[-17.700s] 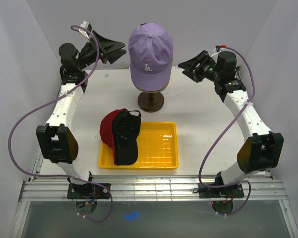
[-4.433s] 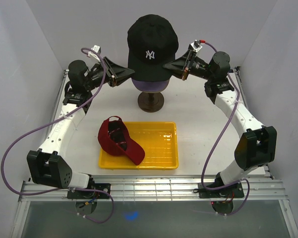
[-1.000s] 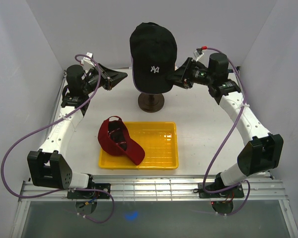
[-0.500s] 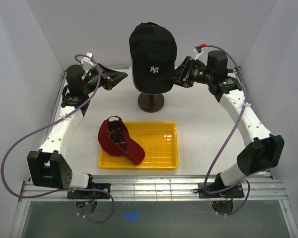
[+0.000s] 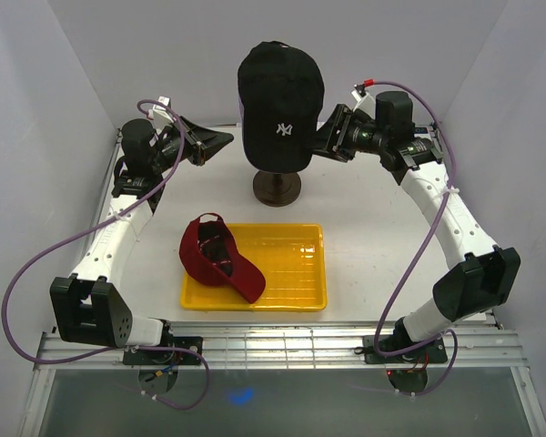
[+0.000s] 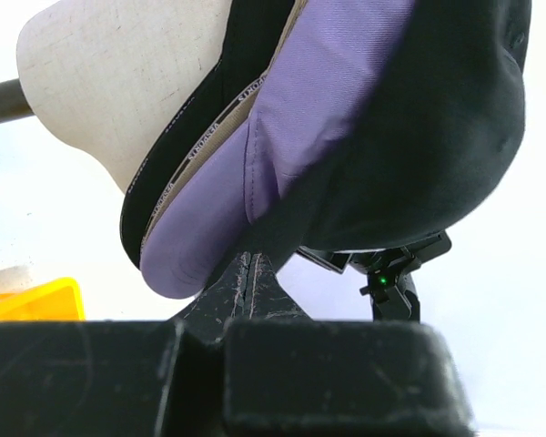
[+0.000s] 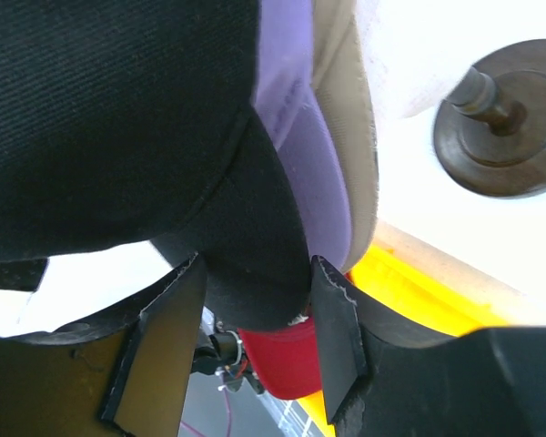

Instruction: Stack the hats

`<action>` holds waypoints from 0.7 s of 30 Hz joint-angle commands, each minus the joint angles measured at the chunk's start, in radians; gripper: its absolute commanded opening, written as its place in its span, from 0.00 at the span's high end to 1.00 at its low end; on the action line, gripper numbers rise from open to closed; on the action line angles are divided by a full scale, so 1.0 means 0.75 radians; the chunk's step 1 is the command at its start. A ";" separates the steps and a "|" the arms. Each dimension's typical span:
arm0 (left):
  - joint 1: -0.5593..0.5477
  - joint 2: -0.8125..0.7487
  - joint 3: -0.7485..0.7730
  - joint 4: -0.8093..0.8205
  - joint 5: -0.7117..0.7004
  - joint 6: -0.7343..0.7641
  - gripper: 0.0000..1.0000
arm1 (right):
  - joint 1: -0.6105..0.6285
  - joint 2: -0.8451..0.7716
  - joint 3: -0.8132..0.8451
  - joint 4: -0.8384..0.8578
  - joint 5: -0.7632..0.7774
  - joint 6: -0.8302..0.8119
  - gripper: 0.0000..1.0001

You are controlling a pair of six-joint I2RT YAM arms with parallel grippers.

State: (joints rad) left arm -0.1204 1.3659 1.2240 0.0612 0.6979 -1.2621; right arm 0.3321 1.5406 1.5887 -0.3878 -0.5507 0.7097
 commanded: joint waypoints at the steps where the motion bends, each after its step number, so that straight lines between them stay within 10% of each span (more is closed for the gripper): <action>1: -0.001 -0.029 0.047 0.029 0.014 0.002 1.00 | -0.001 0.042 0.013 -0.137 0.157 -0.087 0.45; 21: -0.001 -0.021 0.086 0.017 0.027 0.008 1.00 | 0.003 0.006 0.209 -0.276 0.268 -0.126 0.40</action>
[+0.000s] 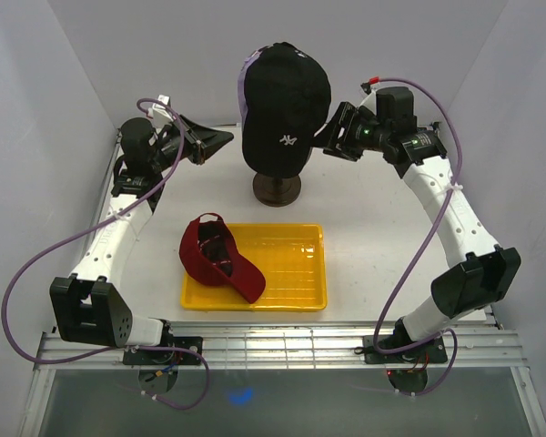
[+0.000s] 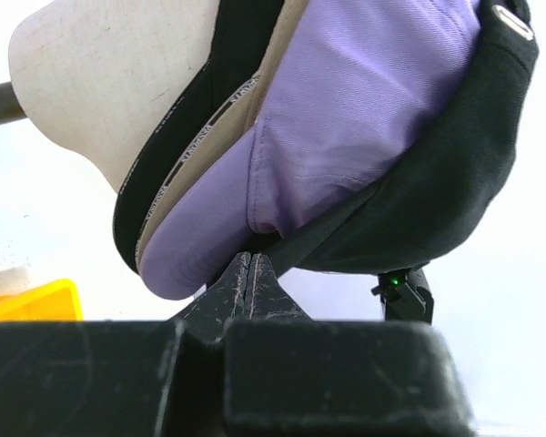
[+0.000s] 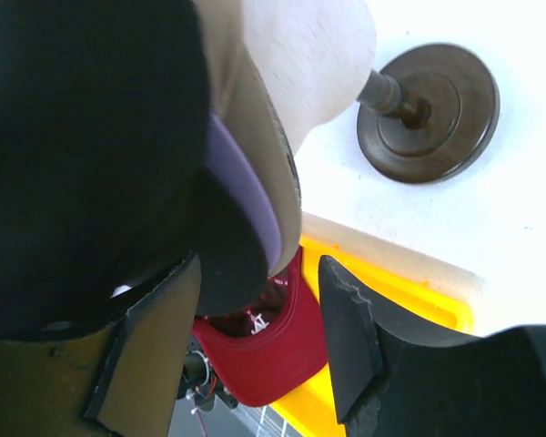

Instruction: Stack the hats

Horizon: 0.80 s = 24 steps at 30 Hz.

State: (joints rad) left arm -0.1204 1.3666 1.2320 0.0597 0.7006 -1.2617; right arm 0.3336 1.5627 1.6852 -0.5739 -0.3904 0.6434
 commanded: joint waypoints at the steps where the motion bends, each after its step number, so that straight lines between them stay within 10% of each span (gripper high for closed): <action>1: 0.001 -0.020 0.081 0.012 0.023 0.011 1.00 | -0.001 -0.030 0.089 -0.032 0.064 -0.038 0.39; 24: 0.003 0.119 0.431 0.039 0.189 0.099 0.99 | -0.062 -0.206 0.201 -0.033 0.116 -0.019 0.37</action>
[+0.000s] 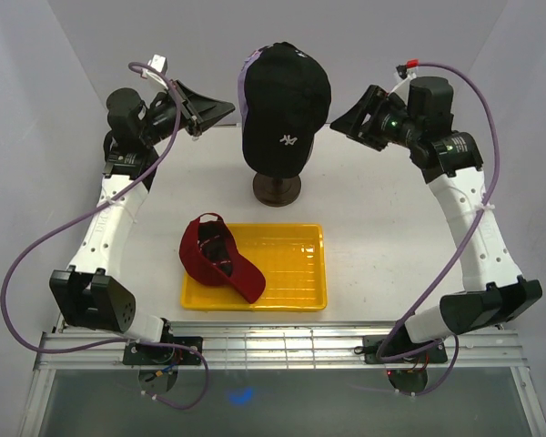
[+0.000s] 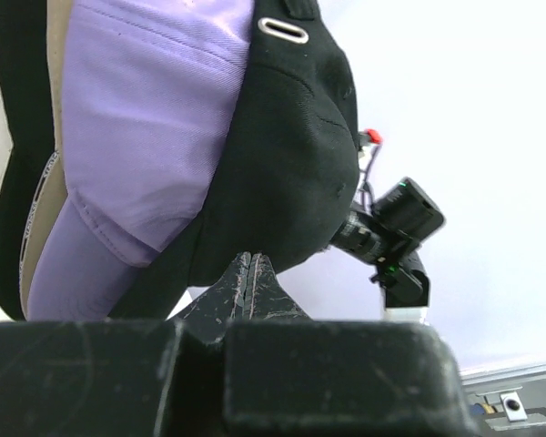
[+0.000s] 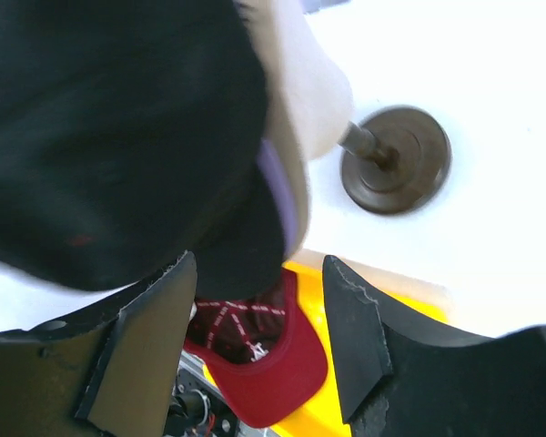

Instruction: Stack the hats

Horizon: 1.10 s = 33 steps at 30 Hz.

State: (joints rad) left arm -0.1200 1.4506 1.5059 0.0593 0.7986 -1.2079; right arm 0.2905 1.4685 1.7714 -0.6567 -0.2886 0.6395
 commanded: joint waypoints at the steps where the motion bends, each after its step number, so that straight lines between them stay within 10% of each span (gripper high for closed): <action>1: 0.002 0.009 0.070 0.042 0.060 0.028 0.99 | -0.005 -0.082 0.092 0.096 -0.042 -0.006 0.37; 33: 0.002 0.048 0.137 0.115 0.076 -0.017 0.94 | 0.063 0.226 0.383 0.585 -0.296 0.215 0.42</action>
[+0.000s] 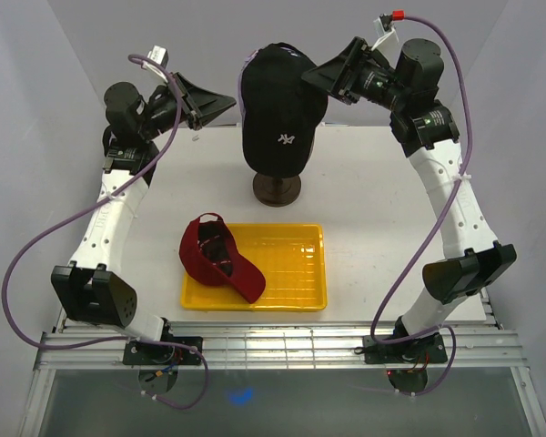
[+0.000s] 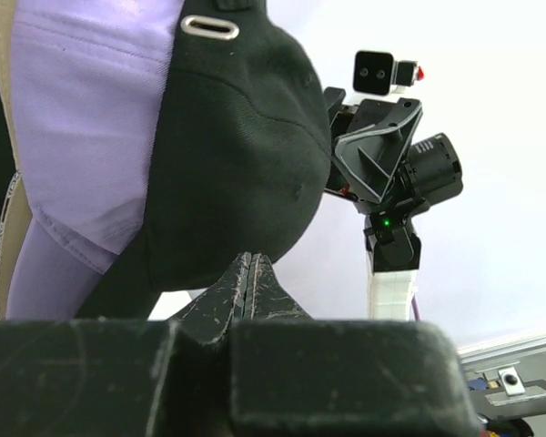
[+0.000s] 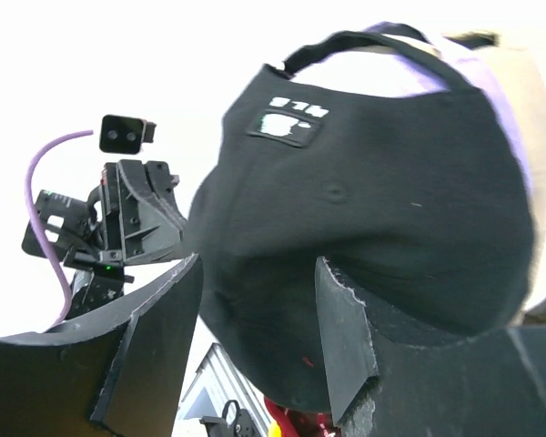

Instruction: Stack the hats

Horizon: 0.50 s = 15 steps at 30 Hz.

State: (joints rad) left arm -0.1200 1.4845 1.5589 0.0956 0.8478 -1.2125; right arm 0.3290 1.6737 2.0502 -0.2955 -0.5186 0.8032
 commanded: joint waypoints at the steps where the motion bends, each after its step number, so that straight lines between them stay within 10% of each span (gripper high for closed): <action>1: 0.002 0.019 0.112 0.073 0.009 -0.013 0.89 | 0.011 -0.045 0.015 0.097 0.012 -0.007 0.42; 15: 0.000 0.393 0.600 -0.003 0.005 0.093 0.53 | 0.026 0.002 0.105 0.067 0.033 -0.024 0.43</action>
State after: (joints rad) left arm -0.1200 1.7569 1.9282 0.1020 0.8474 -1.1912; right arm 0.3374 1.6711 2.0735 -0.2821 -0.4999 0.8021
